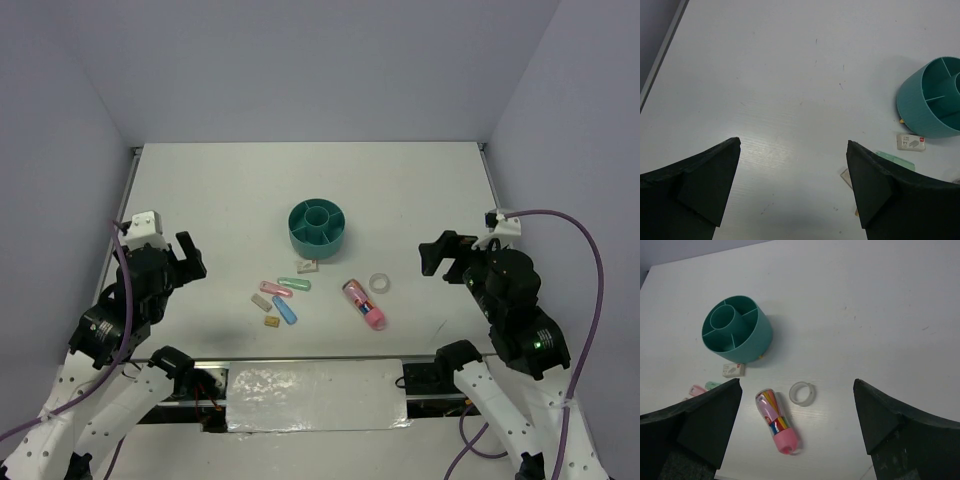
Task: Sort the stationery into containers
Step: Pick up the stationery from the center of the board.
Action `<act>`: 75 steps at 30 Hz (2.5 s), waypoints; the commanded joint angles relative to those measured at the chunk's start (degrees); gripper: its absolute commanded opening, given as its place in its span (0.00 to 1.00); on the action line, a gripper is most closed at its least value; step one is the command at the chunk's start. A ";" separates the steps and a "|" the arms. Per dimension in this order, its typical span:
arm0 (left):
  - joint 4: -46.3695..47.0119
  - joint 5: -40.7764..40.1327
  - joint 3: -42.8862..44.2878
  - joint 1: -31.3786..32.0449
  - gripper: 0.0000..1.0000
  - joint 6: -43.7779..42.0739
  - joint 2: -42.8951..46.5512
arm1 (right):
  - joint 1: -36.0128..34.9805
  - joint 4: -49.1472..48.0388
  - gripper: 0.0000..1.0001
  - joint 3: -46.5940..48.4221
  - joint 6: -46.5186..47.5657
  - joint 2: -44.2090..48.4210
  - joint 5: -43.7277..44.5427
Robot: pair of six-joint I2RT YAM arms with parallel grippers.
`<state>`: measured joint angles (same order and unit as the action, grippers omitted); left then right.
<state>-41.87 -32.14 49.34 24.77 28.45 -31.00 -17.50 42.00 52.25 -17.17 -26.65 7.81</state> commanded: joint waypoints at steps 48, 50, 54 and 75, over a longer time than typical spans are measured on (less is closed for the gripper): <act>-11.57 -14.44 54.02 43.78 0.94 60.15 -88.08 | -0.17 1.86 1.00 -0.48 -3.22 1.78 6.16; -11.83 -14.44 54.19 43.60 0.93 60.58 -89.40 | -0.17 1.51 1.00 -0.66 -3.05 2.04 5.90; -12.36 -14.62 55.77 43.60 0.92 61.02 -92.39 | -0.26 0.81 1.00 -1.36 -2.78 2.05 4.58; -5.43 -7.94 45.41 42.99 0.63 61.55 -95.83 | -0.26 0.63 1.00 -1.36 -2.17 2.92 2.29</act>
<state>-48.66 -43.72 97.93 68.03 88.92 -127.37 -17.50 44.60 50.96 -20.05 -24.69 10.50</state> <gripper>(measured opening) 0.672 0.994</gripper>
